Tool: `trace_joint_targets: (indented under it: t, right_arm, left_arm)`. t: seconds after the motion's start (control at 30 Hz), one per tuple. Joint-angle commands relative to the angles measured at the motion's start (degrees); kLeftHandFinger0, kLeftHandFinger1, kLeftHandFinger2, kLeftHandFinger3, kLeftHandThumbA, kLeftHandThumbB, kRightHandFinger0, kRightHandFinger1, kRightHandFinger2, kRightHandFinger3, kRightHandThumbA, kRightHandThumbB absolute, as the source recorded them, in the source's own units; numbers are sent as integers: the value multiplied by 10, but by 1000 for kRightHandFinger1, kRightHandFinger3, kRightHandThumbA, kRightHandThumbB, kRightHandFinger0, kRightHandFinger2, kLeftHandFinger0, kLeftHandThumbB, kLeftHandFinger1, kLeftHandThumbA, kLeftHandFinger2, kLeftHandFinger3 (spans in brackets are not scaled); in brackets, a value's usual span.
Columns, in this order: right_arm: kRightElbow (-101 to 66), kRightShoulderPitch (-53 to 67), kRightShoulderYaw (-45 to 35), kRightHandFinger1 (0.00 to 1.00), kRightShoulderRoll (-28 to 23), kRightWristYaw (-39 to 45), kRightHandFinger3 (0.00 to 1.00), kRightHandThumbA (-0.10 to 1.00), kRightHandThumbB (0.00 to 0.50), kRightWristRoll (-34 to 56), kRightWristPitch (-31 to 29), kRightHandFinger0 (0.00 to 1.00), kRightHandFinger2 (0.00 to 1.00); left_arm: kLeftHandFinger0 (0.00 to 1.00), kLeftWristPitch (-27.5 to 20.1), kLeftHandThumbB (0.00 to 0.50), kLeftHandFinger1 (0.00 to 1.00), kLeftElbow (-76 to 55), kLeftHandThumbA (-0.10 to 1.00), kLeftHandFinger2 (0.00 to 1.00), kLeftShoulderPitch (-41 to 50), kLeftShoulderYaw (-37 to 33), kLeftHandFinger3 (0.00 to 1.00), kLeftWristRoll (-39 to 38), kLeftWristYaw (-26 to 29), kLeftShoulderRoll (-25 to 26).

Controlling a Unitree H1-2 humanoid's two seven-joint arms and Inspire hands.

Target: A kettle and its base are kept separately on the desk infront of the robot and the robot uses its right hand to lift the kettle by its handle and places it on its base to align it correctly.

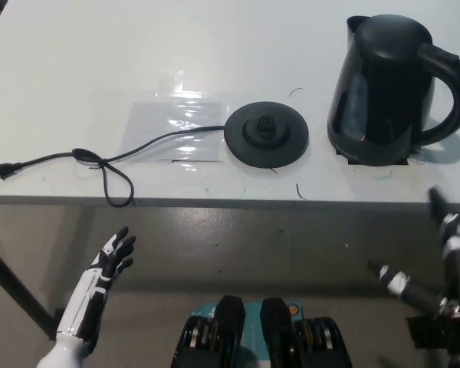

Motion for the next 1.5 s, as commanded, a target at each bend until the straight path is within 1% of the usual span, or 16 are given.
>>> trace_joint_targets:
  t: [0.0, 0.03, 0.07, 0.13, 0.2, 0.27, 0.4, 0.47, 0.5, 0.6, 0.93, 1.13, 1.2, 1.3, 1.4, 1.47]
  right_arm:
    - [-55, -66, -46, 1000, -23, -20, 1000, 1000, 411, -6, -16, 1000, 1000]
    - [-58, -78, -53, 1000, -30, -14, 1000, 1000, 372, 1, -6, 1000, 1000]
    - [-60, -86, -58, 1000, -35, -10, 1000, 1000, 362, 6, -1, 1000, 1000]
    - [-60, -110, -70, 1000, -46, 0, 1000, 1000, 387, 39, 19, 1000, 1000]
    - [-69, -130, -79, 1000, -54, 10, 1000, 1000, 386, 62, 58, 1000, 1000]
    - [-73, -147, -87, 1000, -59, 15, 1000, 1000, 414, 80, 90, 1000, 1000]
    - [-62, -180, -98, 1000, -69, 17, 1000, 1000, 403, 93, 108, 1000, 1000]
    - [-57, -197, -101, 1000, -74, 20, 1000, 1000, 409, 98, 122, 1000, 1000]
    - [-47, -214, -103, 1000, -80, 25, 1000, 1000, 382, 103, 132, 1000, 1000]
    - [-26, -236, -103, 1000, -86, 35, 1000, 1000, 352, 118, 145, 1000, 1000]
    - [102, -302, -98, 1000, -100, 51, 1000, 1000, 436, 127, 152, 1000, 1000]
    - [141, -326, -90, 1000, -97, 54, 1000, 1000, 403, 119, 165, 1000, 1000]
    - [161, -330, -86, 1000, -98, 55, 1000, 1000, 371, 114, 159, 1000, 1000]
    - [194, -337, -82, 1000, -97, 55, 1000, 1000, 359, 108, 151, 1000, 1000]
    - [231, -344, -82, 1000, -94, 55, 1000, 1000, 383, 112, 144, 1000, 1000]
    - [240, -344, -83, 1000, -92, 58, 1000, 1000, 375, 119, 148, 1000, 1000]
  left_arm:
    - [1000, -22, 206, 1000, -20, 1000, 1000, -9, -7, 1000, 7, -11, 8]
    - [1000, -23, 200, 1000, -19, 1000, 1000, -8, -9, 1000, 6, -12, 7]
    - [1000, -26, 197, 1000, -17, 1000, 1000, -9, -10, 1000, 7, -12, 6]
    - [1000, -27, 195, 1000, -14, 1000, 1000, -14, -12, 1000, 10, -13, 5]
    - [1000, -27, 208, 1000, -10, 1000, 1000, -20, -15, 1000, 14, -11, 3]
    - [1000, -26, 217, 1000, -9, 1000, 1000, -20, -17, 1000, 18, -11, 4]
    - [1000, -26, 207, 1000, -7, 1000, 1000, -23, -20, 1000, 19, -12, 3]
    - [1000, -24, 219, 1000, -7, 1000, 1000, -21, -22, 1000, 23, -11, 3]
    - [1000, -25, 209, 1000, -5, 1000, 1000, -21, -23, 1000, 23, -12, 2]
    - [1000, -29, 211, 1000, -2, 1000, 1000, -21, -24, 1000, 23, -12, 3]
    - [1000, -32, 205, 1000, 6, 1000, 1000, -30, -32, 1000, 20, -14, -3]
    - [1000, -31, 209, 1000, 6, 1000, 1000, -32, -33, 1000, 21, -12, 0]
    - [1000, -29, 215, 1000, 5, 1000, 1000, -33, -33, 1000, 22, -12, 1]
    - [1000, -25, 223, 1000, 5, 1000, 1000, -33, -32, 1000, 26, -9, 2]
    - [1000, -26, 208, 1000, 4, 1000, 1000, -32, -32, 1000, 26, -9, 2]
    - [1000, -25, 215, 1000, 4, 1000, 1000, -33, -32, 1000, 30, -9, 3]
